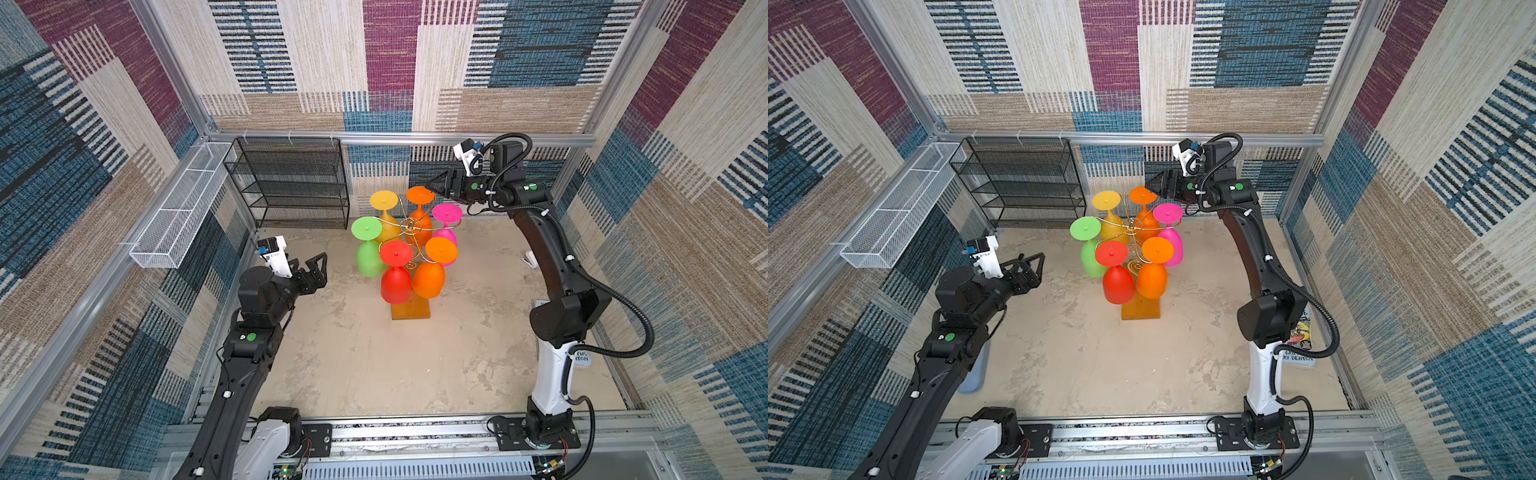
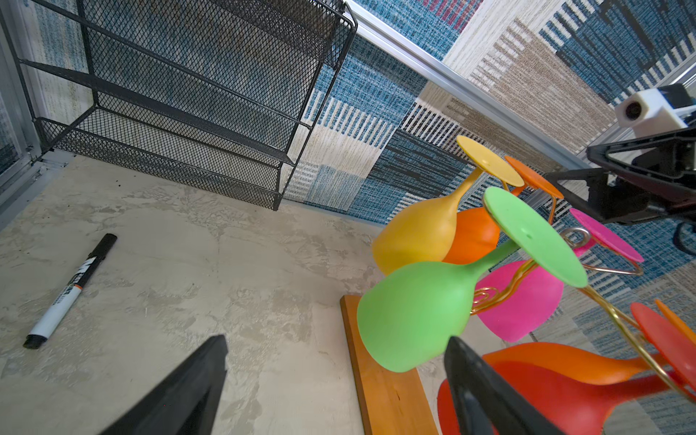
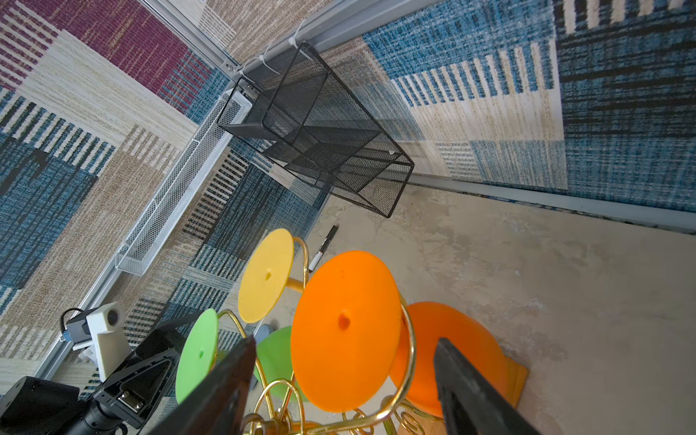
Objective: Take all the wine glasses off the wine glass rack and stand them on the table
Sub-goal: 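Align the right gripper around the orange glass's foot on the rack top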
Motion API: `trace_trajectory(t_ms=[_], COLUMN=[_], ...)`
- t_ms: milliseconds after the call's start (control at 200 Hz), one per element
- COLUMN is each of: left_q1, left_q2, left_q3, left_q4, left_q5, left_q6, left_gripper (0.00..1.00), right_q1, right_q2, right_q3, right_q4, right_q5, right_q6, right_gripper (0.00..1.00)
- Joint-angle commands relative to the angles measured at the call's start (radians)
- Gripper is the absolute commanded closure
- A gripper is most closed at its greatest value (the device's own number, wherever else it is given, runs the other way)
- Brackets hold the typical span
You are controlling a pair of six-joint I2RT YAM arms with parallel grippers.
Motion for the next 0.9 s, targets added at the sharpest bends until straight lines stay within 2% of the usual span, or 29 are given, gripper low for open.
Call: trace_trajectory(t_ms=[0,220,436,896], left_q1=[0.000,0.000,-0.001,-0.001], left_q2=[-0.004,-0.001,0.002,0.010], left_q3=[-0.004,-0.006,-0.006,-0.008], left_q4=[0.032,0.037,0.040,0.050], left_q5=[0.006,0.008,0.010,0.014], left_q6=[-0.015,-0.019,-0.021,-0.027], left_gripper=[0.08,0.08,0.08,0.08], right_q1=[0.005,0.013,0.011,0.022], right_q2=[-0.010,-0.027,-0.058,-0.049], right_q3=[-0.008,-0.036,-0.044,-0.069], right_q4=[0.038,0.046,0.052,0.071], right_q5=[-0.025,-0.022,0.055,-0.016], right_q6=[0.015,0.010,0.005,0.022], right_gripper=[0.26,0.28,0.27,0.29])
